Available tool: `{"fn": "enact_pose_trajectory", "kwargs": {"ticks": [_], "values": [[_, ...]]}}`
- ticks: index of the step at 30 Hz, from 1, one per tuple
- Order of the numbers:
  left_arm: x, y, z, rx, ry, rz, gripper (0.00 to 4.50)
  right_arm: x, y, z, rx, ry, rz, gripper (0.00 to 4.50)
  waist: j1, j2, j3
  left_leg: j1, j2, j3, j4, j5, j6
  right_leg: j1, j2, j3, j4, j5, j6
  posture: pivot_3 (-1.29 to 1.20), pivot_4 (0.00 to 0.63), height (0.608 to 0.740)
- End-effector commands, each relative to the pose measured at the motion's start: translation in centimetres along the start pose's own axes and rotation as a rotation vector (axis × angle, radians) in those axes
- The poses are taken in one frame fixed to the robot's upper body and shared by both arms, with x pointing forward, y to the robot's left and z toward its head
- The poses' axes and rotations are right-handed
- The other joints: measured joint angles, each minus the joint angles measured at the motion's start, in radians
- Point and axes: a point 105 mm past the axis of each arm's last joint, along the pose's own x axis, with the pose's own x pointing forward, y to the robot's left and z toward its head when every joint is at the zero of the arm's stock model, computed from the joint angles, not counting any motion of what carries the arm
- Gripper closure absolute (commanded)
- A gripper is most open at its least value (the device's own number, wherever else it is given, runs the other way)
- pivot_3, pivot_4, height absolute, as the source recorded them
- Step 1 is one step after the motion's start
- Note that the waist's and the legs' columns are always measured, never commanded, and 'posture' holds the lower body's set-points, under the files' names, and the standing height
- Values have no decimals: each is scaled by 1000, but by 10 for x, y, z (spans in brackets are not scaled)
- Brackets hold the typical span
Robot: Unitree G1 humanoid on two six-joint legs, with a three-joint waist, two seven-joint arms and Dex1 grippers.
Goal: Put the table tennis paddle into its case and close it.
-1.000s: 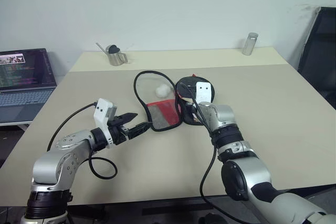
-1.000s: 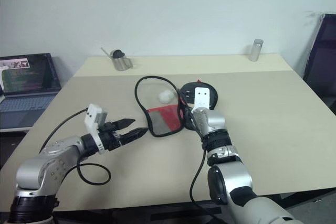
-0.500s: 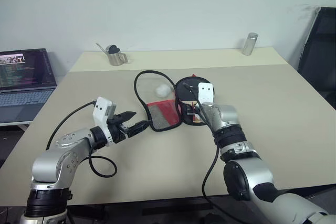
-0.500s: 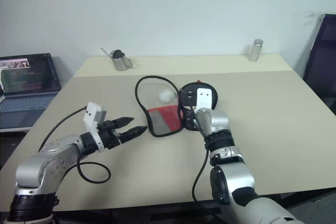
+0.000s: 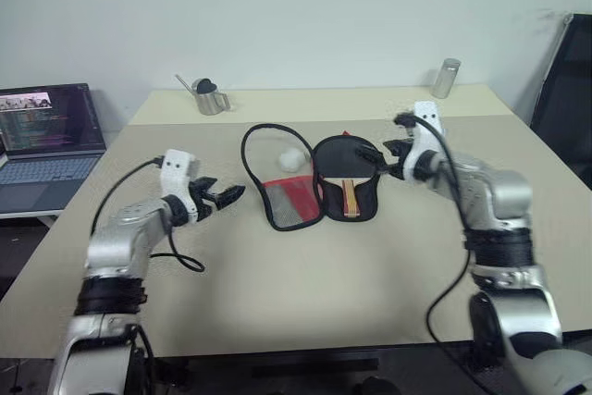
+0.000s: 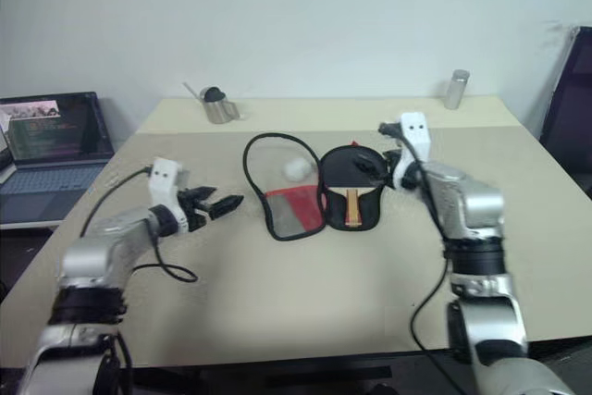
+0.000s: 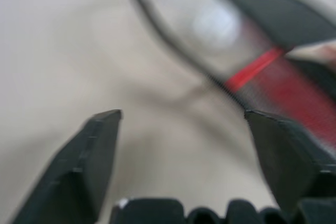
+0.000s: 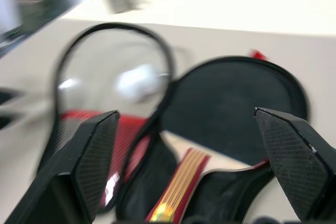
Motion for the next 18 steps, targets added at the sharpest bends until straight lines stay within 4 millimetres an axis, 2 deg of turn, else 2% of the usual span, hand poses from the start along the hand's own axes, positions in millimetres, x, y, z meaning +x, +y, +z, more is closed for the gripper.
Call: {"fn": "enact_pose_trajectory", "kwargs": {"ticks": [1,5,7,8,11,15,18], "values": [[21,-9,6,43,13,0,2047,-9,32,4,-105,-20,197,0,-2,0,0,0,0,0,0,0,0,0,0,0,0,0,0,0,150,740],[52,-39,5,32,-15,-67,3477,-8,41,2,-127,-27,242,0,8,-1,0,0,0,0,2,0,0,0,-1,0,1,1,1,0,150,740],[60,-51,7,22,-28,-96,4228,-6,45,2,-131,-32,251,0,10,-1,0,0,-1,0,2,0,0,0,-1,0,1,1,1,0,150,740],[64,-58,9,20,-39,-108,4448,-6,47,2,-130,-38,256,0,9,-1,0,0,0,0,2,0,0,0,-1,0,1,1,1,0,150,740],[68,-76,18,45,-80,-164,4448,-6,53,2,-132,-49,272,0,12,-1,0,0,0,0,2,0,-1,0,-2,0,1,1,1,0,150,740],[64,-116,57,24,-227,-323,4448,-11,49,7,-138,-70,254,0,20,-1,0,-1,-2,-1,2,0,-1,0,-3,0,0,1,1,0,150,740],[60,-152,85,41,-321,-423,4448,-17,35,12,-134,-84,200,0,39,-2,0,-2,-3,-2,3,0,-1,1,-4,-1,0,1,1,0,150,740]]}}
